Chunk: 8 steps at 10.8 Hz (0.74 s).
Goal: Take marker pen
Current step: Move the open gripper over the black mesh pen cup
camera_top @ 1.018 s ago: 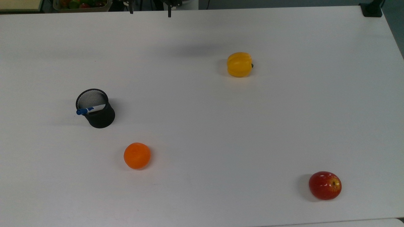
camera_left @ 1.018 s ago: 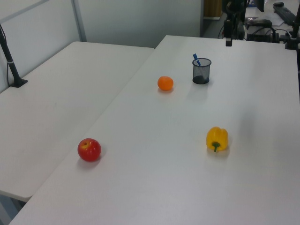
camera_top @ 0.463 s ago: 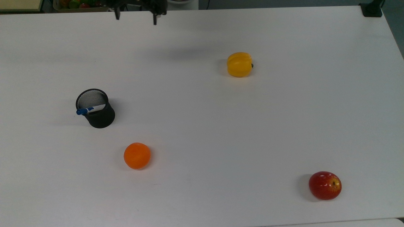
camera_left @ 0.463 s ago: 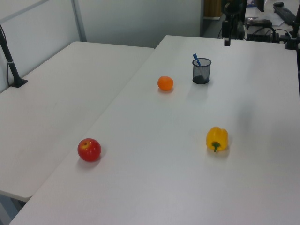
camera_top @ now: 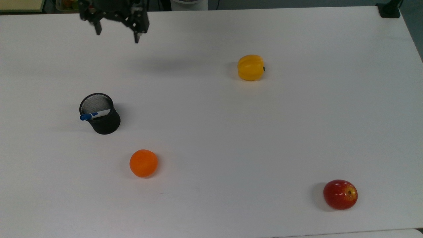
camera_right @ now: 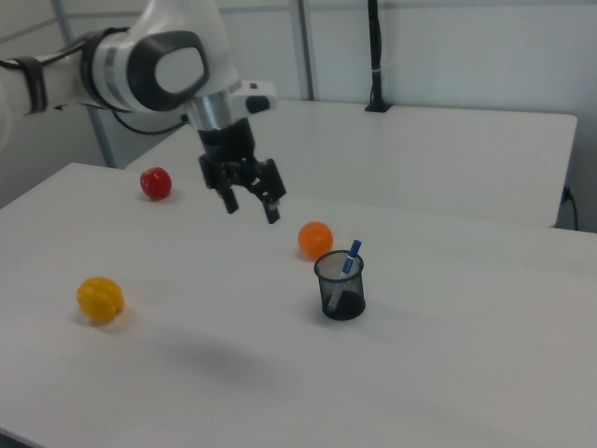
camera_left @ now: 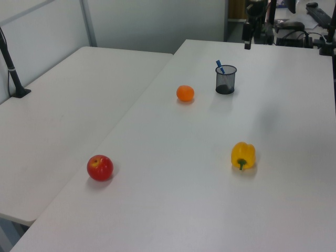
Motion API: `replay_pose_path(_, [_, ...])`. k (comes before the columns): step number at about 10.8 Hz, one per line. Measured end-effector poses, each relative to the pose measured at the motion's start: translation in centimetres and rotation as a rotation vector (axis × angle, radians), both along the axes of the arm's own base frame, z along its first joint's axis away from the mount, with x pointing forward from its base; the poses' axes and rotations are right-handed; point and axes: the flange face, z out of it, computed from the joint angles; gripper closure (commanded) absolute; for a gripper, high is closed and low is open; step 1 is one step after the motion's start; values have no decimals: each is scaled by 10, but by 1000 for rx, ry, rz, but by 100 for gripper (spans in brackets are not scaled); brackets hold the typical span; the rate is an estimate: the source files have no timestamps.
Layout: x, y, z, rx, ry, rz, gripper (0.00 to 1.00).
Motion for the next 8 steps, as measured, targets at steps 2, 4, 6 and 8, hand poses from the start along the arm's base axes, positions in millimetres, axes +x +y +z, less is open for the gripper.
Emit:
replay_pose_path(2, [12,-21,-10,-8,-56,-24,0])
replay_pose_path(4, [25,-39,-21,-17,-117,-43,0])
replay_pose_path(6, [37,-53,-33,-23,-178,-77,0])
replay_pose_path(8, [49,-61,-46,-26,-244,-119,1])
